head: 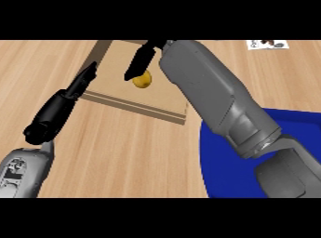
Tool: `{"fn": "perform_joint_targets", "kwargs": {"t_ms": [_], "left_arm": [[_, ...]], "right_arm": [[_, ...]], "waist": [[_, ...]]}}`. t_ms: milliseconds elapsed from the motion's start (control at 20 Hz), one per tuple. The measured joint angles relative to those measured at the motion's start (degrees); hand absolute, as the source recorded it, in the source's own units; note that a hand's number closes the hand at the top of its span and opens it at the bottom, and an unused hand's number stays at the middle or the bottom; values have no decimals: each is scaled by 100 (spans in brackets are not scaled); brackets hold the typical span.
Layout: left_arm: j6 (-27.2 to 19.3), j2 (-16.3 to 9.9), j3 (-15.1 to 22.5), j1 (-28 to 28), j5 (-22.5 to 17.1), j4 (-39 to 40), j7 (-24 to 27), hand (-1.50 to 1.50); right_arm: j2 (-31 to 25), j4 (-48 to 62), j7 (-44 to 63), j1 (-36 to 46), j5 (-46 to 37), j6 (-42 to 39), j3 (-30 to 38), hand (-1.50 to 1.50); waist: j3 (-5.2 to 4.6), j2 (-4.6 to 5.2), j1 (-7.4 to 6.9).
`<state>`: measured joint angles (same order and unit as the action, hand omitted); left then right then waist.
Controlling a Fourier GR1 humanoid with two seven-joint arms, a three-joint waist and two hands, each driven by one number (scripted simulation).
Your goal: Pick the lemon from the tray and place it in the cardboard box
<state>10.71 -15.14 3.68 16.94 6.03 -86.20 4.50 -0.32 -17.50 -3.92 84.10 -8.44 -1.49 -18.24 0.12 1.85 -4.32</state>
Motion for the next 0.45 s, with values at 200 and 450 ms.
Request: {"fn": "perform_joint_targets", "kwargs": {"t_ms": [200, 450], "left_arm": [[-2, -1, -21, 2, -4, -7, -11, 0], [28, 7, -4, -59, 4, -21, 55, 0]], "right_arm": [[-17, -38, -169, -105, 897, 358, 1012, -150], [-252, 193, -461, -207, 1477, 579, 1772, -150]], "waist": [[-2, -7, 22], [-11, 8, -11]]}}
